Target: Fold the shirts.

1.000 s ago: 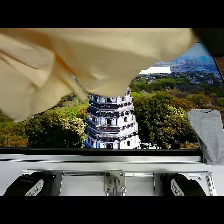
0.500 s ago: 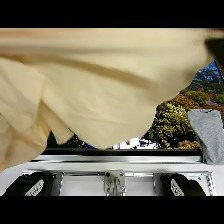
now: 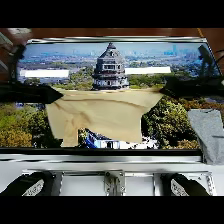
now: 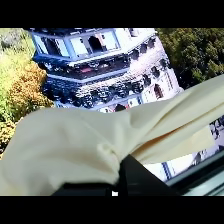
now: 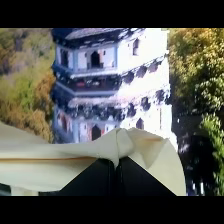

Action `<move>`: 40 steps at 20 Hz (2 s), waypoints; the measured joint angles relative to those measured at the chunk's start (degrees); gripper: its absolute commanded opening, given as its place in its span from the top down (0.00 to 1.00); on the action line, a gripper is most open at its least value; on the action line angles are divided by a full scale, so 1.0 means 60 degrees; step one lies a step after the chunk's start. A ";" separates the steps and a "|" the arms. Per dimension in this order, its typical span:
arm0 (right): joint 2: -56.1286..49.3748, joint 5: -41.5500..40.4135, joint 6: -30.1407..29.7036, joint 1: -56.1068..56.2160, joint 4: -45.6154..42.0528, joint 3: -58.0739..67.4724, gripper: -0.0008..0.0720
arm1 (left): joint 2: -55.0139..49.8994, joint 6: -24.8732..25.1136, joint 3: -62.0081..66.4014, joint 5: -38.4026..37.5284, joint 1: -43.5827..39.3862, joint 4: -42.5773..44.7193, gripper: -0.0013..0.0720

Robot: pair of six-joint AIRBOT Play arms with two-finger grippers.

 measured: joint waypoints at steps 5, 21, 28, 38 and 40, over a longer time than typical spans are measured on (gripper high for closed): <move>-0.2153 -0.3158 0.0000 0.0040 0.0637 -0.0554 0.90 | -0.2273 -0.0106 -0.0860 0.3093 0.0000 -0.1246 0.92; -0.2524 0.0073 -0.1417 -0.1308 -0.0776 -0.0543 0.13 | -0.3326 -0.0994 -0.0605 -0.2047 0.2554 -0.0310 0.18; -0.2430 0.0903 -0.1883 -0.1829 -0.0790 -0.1504 0.13 | -0.2696 -0.1173 -0.3493 -0.0517 0.0783 -0.0973 0.18; -0.2430 0.0718 -0.2131 -0.1876 -0.0521 -0.1723 0.13 | -0.3089 -0.1909 -0.4306 0.1548 -0.0226 -0.1366 0.55; -0.2470 0.0699 -0.2259 -0.1876 -0.0510 -0.1807 0.07 | -0.3220 -0.1967 -0.4328 0.1807 -0.0375 -0.1370 0.84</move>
